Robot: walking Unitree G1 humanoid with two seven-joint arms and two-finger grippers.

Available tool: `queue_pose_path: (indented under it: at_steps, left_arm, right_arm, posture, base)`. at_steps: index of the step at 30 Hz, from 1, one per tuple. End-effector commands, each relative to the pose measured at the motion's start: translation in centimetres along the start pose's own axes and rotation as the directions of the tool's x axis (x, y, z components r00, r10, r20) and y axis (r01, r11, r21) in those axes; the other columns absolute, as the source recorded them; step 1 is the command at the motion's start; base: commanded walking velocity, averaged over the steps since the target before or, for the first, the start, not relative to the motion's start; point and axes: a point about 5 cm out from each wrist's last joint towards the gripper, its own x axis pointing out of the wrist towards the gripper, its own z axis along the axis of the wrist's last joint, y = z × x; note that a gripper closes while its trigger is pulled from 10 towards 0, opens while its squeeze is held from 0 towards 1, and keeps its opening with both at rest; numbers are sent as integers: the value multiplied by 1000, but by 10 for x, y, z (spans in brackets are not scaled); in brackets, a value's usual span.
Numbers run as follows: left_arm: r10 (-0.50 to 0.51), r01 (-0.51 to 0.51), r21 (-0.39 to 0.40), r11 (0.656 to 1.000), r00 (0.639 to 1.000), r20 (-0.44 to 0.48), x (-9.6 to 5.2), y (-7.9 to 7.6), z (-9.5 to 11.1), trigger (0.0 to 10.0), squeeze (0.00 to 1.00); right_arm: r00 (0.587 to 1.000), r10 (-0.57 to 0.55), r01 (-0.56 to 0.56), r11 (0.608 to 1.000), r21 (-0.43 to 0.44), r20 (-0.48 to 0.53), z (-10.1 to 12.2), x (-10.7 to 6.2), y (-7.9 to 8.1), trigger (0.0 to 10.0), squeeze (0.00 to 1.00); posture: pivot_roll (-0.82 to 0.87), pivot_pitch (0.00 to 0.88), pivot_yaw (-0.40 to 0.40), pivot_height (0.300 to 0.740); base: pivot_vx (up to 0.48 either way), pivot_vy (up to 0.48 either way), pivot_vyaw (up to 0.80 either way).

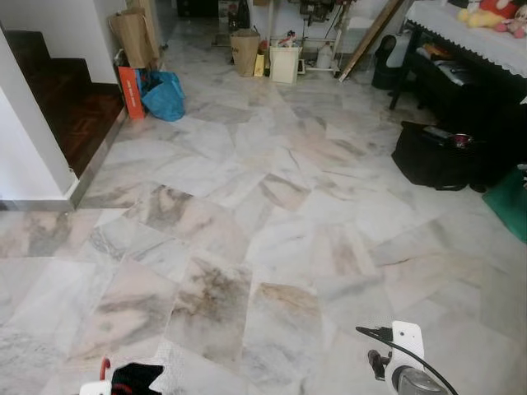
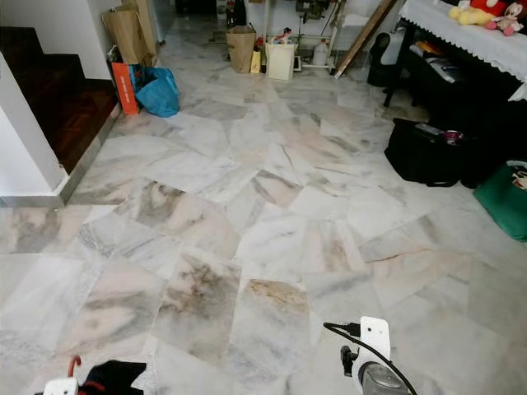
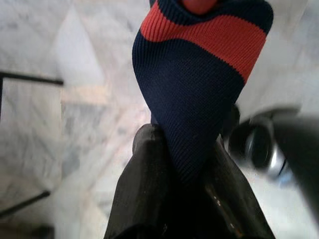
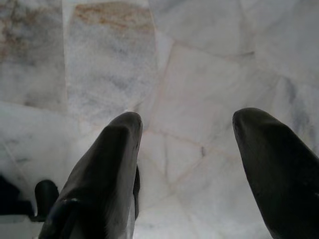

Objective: Hang hanger

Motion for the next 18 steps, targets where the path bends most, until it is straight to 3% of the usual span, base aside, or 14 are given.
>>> queue_pose_path:
  at_steps: [1,8,18]
  left_arm:
    - [11,-11,7,1000,999,-31,-2,6,-11,10000,0]
    - [19,-20,-18,1000,997,-78,-6,11,-31,10000,0]
    - [26,-29,-33,999,996,-87,-7,18,-33,10000,0]
  right_arm:
    - [1000,-14,14,1000,-20,-24,-1,0,-2,10000,0]
    - [997,-27,23,998,-54,-76,-4,0,-4,10000,0]
    - [995,-9,3,998,-58,-103,-7,0,1,10000,0]
  posture:
    - [109,0,-32,716]
    - [106,0,-31,716]
    - [76,0,-8,716]
  base:
    - [0,0,0]
    - [0,0,0]
    - [0,0,0]
